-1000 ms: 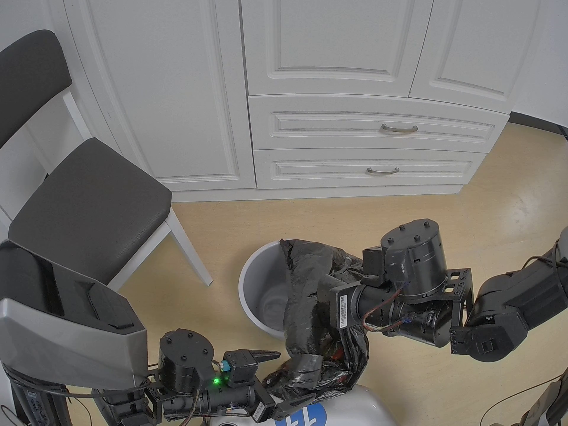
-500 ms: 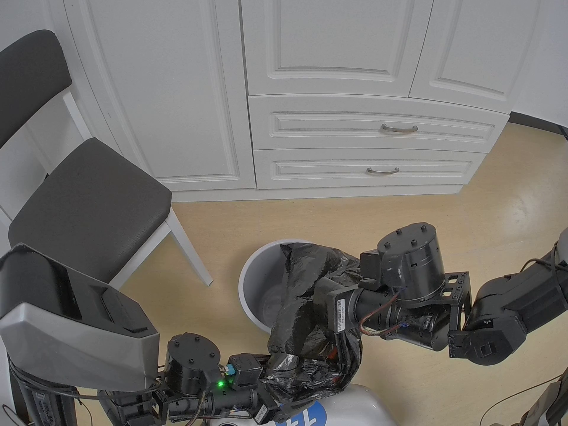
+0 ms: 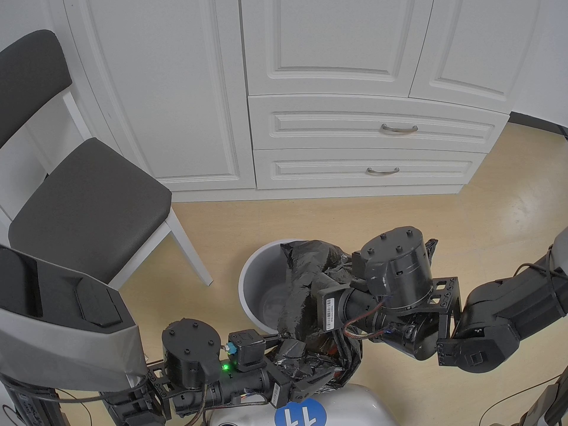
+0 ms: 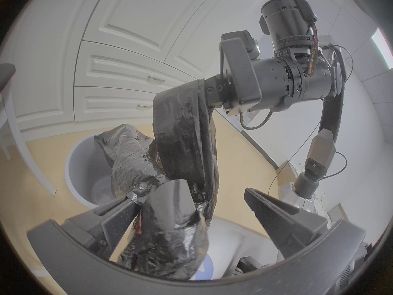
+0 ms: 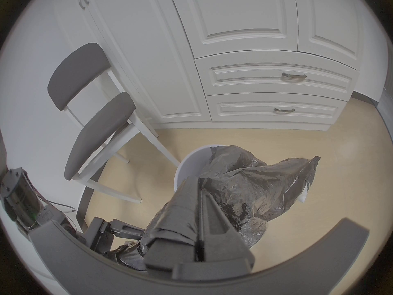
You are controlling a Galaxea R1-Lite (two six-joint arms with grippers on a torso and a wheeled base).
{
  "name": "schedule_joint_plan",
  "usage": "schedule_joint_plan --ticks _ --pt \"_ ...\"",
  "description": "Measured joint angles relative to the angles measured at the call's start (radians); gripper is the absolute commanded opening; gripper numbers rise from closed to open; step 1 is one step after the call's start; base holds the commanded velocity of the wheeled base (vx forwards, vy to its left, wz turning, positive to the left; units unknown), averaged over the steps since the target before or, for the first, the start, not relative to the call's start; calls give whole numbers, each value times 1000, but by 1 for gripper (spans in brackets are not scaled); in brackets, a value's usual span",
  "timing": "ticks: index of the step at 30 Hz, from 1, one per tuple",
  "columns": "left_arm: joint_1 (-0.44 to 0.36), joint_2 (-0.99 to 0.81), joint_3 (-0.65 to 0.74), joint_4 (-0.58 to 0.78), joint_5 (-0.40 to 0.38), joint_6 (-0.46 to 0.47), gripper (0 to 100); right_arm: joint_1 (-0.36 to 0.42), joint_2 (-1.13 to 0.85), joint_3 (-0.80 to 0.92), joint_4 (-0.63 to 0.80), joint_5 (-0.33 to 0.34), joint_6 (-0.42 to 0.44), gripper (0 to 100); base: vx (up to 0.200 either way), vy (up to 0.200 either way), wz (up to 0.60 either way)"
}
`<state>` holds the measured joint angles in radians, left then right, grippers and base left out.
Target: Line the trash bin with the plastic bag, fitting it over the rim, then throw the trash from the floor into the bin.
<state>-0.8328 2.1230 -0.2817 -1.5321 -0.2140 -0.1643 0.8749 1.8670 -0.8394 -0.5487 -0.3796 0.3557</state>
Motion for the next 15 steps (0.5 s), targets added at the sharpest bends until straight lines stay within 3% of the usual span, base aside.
schedule_joint_plan --ticks 15 --pt "-100 -1 -49 1 133 -10 100 14 21 -32 7 -17 33 0 0 0 0"
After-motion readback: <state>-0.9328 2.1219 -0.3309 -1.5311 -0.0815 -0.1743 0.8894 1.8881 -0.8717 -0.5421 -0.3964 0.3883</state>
